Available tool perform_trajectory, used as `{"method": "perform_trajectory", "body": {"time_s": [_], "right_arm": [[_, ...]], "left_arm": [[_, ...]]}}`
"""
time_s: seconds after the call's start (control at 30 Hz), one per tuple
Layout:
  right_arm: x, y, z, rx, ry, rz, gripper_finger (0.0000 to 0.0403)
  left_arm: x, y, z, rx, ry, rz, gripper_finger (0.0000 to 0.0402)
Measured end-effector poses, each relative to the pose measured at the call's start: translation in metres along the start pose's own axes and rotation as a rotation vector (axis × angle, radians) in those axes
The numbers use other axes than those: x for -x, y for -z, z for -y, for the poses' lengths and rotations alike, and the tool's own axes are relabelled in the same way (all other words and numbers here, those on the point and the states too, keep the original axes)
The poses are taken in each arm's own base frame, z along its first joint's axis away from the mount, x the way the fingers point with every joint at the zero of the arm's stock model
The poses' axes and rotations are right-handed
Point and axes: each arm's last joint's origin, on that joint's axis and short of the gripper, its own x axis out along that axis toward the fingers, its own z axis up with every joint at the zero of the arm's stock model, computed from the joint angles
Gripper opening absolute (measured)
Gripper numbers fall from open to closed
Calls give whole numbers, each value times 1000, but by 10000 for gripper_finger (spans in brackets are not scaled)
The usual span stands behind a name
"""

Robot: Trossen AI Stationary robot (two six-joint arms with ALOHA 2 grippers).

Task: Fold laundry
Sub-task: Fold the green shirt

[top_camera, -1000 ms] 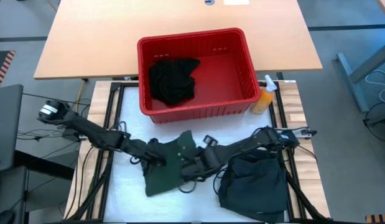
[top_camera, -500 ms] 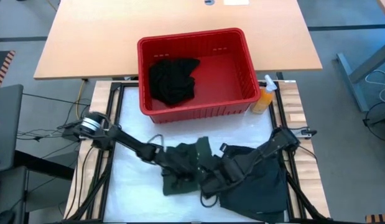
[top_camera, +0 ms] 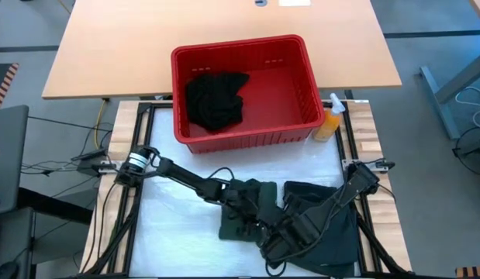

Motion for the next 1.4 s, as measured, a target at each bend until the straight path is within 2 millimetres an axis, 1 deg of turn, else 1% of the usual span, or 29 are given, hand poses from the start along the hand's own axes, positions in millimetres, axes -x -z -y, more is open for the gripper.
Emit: {"method": "perform_trajectory", "body": {"time_s": [0.03, 0.1, 0.17, 0.3, 0.37, 0.43, 0.5, 0.57, 0.7, 0.83, 0.93, 1.0, 1.07, 1.13, 1.3, 1.4], "right_arm": [[-1, 0, 0, 3, 2, -1, 42], [-2, -1, 0, 6, 2, -10, 42], [-4, -3, 1, -5, 5, -10, 43], [-6, -8, 3, -13, 16, -3, 44], [-8, -10, 4, -16, 17, -6, 44], [-9, -11, 5, -8, 18, -13, 44], [-10, -12, 5, -11, 18, -13, 45], [-10, -13, 6, -4, 23, -14, 45], [-12, -16, 7, -1, 23, -4, 45], [-24, -28, 1, -1, -1, 41, 46], [-40, -39, -1, 18, -21, 22, 46], [-43, -40, -1, 16, -25, -5, 46], [-46, -39, 0, 12, -17, -32, 46], [-45, -38, 2, -14, -9, -55, 46], [-39, -25, 4, -54, 29, -148, 46], [-36, -19, 1, -75, 25, -159, 46]], "left_arm": [[1, -2, -2, -5, -3, -12, 45], [11, -3, -5, -17, -5, -66, 45], [25, -10, -6, -33, -14, -88, 45], [55, -19, -1, -87, -60, -135, 45], [61, -17, 5, -118, -92, -135, 45], [61, -12, 10, -139, -134, -92, 45], [57, -7, 11, -150, -144, -29, 45], [50, 3, 10, -147, -126, 40, 45], [34, 27, -2, -47, -120, 110, 45], [16, 34, -11, 38, -62, 162, 45], [1, 28, -11, 59, -13, 178, 45], [-9, 21, -10, 60, -4, 189, 45], [-13, 15, -10, 51, 13, 197, 45], [-19, 5, -10, 35, 24, 222, 45], [-22, -20, -15, -22, 27, 257, 45], [-23, -28, -17, -33, 70, 199, 45]]}}
